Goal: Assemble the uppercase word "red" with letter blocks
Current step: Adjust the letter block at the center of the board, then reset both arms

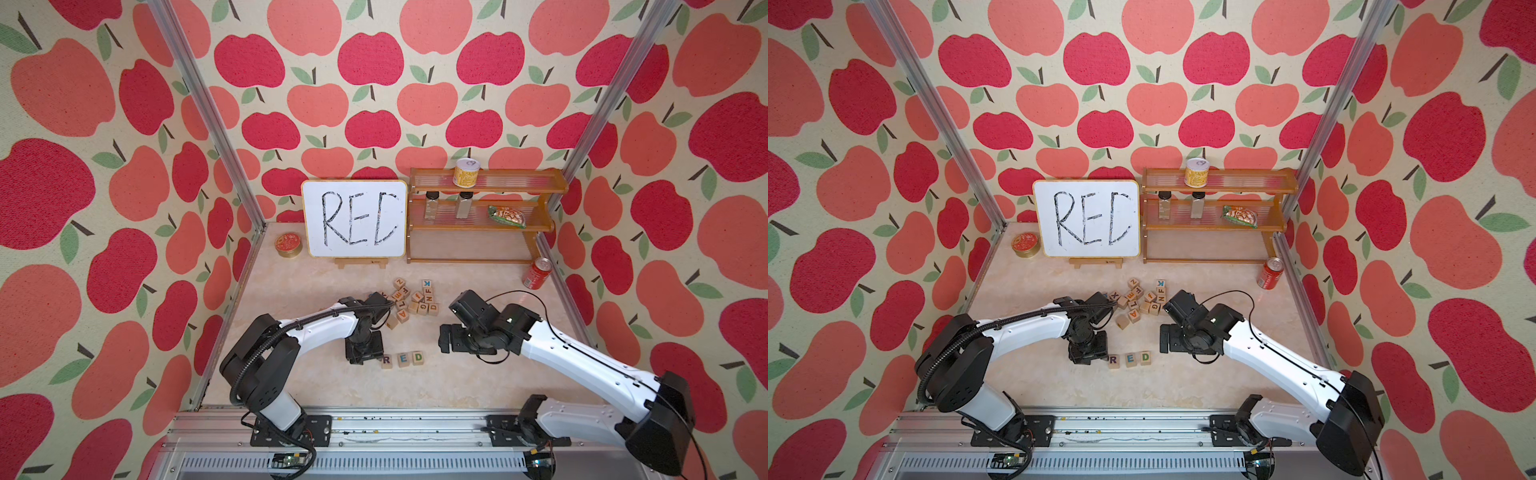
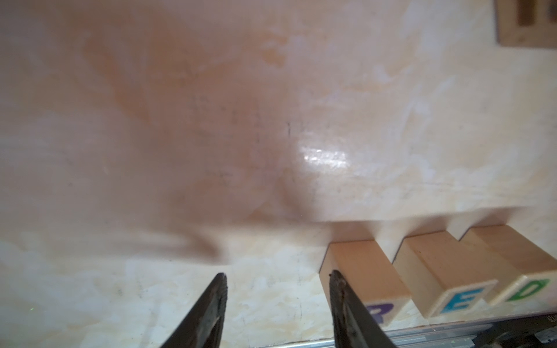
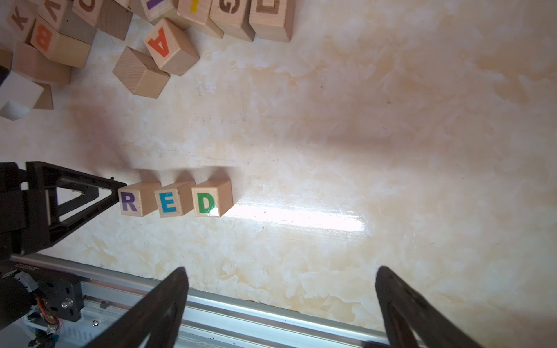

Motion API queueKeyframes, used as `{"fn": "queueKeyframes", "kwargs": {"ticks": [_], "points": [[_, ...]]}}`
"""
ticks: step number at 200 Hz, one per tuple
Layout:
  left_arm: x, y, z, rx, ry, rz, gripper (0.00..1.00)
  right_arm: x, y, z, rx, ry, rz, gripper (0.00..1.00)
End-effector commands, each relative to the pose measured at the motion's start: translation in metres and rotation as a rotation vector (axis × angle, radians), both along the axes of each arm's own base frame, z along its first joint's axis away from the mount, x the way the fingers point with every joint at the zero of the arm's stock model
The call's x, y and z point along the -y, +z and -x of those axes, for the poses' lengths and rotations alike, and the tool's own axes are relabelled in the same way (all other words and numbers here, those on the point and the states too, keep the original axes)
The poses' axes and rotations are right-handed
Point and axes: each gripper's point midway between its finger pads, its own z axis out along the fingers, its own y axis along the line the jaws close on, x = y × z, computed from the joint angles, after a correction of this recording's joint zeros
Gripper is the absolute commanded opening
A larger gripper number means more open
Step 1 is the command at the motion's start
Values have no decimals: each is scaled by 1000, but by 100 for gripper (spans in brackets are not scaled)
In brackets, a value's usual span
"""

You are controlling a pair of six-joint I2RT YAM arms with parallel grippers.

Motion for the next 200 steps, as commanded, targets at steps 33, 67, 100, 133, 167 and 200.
{"fn": "queueKeyframes", "kwargs": {"ticks": [33,67,100,133,167,200], "points": [[-17,39,-12,122,-54,-39,60,7,5,-7,3,43,22,99],[-36,79,-32,273,-86,-17,80,18,15,-21,43,46,31,99],[-72,108,-53,403,-37,35,100,43,26,-45,153,33,114,99],[-115,120,-75,507,57,56,99,65,36,-75,328,11,187,99],[-170,119,-97,612,158,-100,100,86,43,-108,522,-36,208,99],[-206,122,-113,741,232,-201,99,121,46,-141,699,-106,260,99]]}}
